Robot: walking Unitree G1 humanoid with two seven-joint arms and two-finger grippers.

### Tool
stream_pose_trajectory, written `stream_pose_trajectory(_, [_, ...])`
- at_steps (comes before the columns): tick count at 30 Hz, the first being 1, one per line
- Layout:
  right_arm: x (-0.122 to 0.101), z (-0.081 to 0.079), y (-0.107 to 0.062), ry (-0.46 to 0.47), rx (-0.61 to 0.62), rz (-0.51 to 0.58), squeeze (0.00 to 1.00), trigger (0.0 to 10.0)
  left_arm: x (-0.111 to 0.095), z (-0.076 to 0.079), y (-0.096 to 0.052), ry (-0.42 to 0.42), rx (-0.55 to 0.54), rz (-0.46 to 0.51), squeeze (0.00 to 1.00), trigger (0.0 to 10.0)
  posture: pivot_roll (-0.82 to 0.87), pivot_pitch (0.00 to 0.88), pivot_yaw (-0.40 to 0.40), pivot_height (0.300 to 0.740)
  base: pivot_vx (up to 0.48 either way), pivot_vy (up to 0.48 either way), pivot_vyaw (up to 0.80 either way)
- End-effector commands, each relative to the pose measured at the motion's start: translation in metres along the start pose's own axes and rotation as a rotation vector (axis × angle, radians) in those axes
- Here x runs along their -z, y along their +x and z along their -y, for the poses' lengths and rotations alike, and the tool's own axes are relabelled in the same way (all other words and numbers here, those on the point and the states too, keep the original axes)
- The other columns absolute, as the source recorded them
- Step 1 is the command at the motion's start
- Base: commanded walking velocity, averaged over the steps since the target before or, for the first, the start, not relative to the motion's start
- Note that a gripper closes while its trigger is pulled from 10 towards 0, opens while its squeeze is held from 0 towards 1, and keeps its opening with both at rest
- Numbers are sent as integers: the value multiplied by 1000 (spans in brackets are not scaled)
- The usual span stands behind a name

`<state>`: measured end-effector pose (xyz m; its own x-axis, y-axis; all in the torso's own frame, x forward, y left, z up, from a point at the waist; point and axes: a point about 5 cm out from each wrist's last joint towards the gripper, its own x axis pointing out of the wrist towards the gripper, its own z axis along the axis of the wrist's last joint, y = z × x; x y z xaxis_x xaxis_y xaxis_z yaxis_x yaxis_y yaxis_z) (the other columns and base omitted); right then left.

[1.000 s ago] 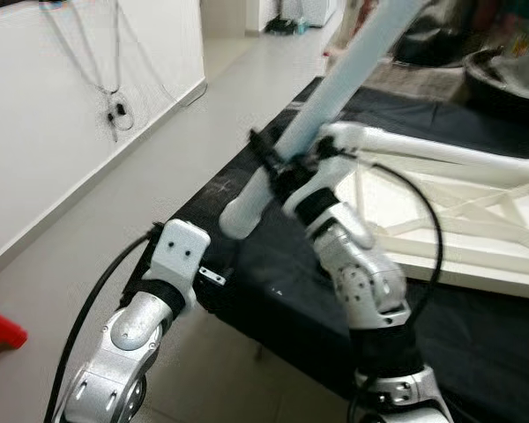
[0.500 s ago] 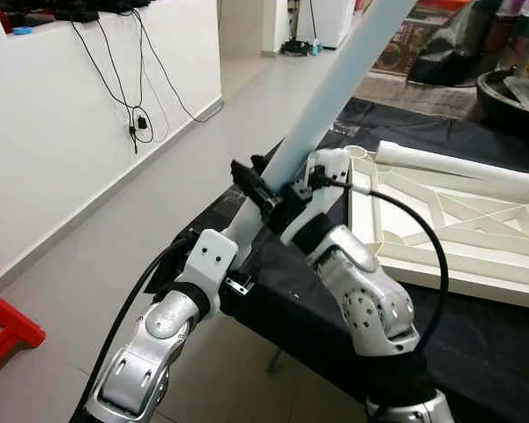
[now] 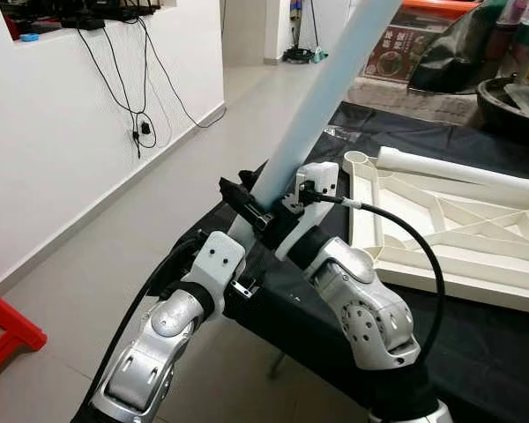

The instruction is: Building children table

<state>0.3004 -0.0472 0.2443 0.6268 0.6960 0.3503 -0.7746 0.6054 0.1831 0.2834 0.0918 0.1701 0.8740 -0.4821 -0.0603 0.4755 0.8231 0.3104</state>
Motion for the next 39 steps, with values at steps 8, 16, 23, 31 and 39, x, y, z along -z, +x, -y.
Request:
stream_pose_trajectory(8, [2, -4, 0, -8, -28, -9, 0, 10000, 11, 10, -3, 59, 59, -22, 0, 0, 204, 59, -50, 740, 0, 0, 0])
stream_pose_trajectory(16, [2, 1, -1, -29, -9, -9, 0, 10000, 19, 10, -8, 79, 59, -37, 0, 0, 204, 56, -48, 740, 0, 0, 0])
stream_pose_trajectory(23, [2, 11, -3, -51, -6, -11, 1000, 10000, 20, 5, -17, 12, 127, -40, 0, 10000, 211, 51, -49, 740, 0, 0, 0])
stream_pose_trajectory(31, [-3, 18, -9, 37, -199, -96, 0, 10000, 23, -3, -41, -73, 324, -57, 0, 10000, 215, 51, -47, 740, 0, 0, 0])
stream_pose_trajectory(39, [-1, 7, -28, 136, -478, -217, 0, 10000, 19, 11, -64, -284, 542, -75, 0, 10000, 218, 59, -49, 740, 0, 0, 0])
